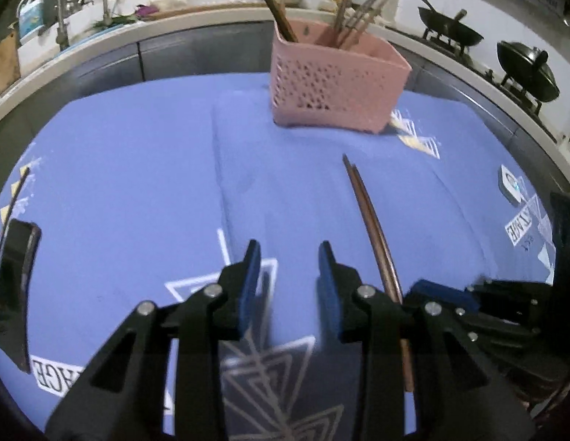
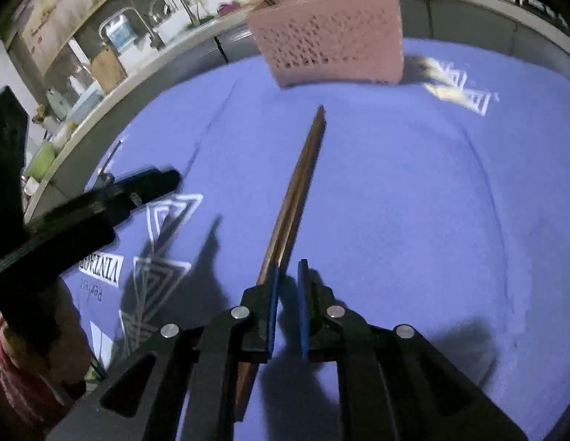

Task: Organize utensils
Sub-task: 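Return both grippers to the last chopsticks and close each on one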

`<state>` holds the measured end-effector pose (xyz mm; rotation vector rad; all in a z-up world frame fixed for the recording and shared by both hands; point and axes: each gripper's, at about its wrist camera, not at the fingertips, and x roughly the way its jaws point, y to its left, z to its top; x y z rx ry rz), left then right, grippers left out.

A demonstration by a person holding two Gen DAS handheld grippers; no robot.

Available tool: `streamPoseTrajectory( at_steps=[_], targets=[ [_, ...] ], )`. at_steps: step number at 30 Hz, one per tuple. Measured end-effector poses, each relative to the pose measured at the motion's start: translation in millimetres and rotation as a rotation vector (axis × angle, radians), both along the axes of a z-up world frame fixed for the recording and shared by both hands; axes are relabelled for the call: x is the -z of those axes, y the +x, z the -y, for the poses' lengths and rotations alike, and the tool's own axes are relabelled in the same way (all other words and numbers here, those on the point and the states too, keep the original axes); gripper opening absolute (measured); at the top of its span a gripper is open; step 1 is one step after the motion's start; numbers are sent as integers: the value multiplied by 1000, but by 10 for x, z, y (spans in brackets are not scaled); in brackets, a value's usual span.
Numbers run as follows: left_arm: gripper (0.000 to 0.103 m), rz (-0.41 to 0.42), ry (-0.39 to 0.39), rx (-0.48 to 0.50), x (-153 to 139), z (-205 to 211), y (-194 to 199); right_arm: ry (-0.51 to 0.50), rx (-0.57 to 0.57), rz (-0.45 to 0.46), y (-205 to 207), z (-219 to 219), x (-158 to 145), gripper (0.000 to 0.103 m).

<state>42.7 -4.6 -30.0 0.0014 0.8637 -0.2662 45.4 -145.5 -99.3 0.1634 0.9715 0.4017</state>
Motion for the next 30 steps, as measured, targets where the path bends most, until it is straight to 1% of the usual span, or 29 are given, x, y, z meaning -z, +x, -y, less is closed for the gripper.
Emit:
streamPoseTrajectory(
  at_steps=[3, 6, 8, 10, 14, 16, 17, 18, 20, 22, 24, 27, 30],
  targets=[
    [31, -15, 0, 12, 40, 10, -7, 9, -9, -18, 17, -41, -11, 11],
    [31, -17, 3, 14, 51, 28, -2, -1, -12, -8, 17, -99, -12, 11],
    [31, -23, 0, 12, 62, 57, 27, -5, 5, -13, 68, -91, 4, 11],
    [31, -31, 0, 14, 67, 98, 43, 19, 21, -26, 88, -21, 14, 11],
    [31, -44, 1, 27, 73, 207, 77, -6, 82, 8, 63, 119, 9, 11],
    [34, -59, -6, 36, 79, 290, 111, -28, 121, 18, 31, 196, 8, 6],
    [40, -67, -11, 41, 82, 334, 131, -33, 130, 15, 22, 235, 27, 4],
    [45, -72, -19, 46, 79, 386, 149, -20, 143, 4, 10, 292, 67, 2],
    [48, -63, -19, 63, 71, 477, 162, -5, 156, 0, -25, 357, 88, 1],
    [49, -53, 15, 79, 94, 600, 180, 2, 157, -7, -46, 386, 85, 1],
    [49, -58, 41, 88, 135, 678, 200, 49, 167, 8, -66, 436, 54, 1],
    [49, -42, 89, 79, 193, 714, 202, 97, 168, 22, -45, 464, 15, 2],
    [49, -69, 108, 75, 281, 719, 250, 144, 166, 30, -3, 481, 12, 2]
  ],
)
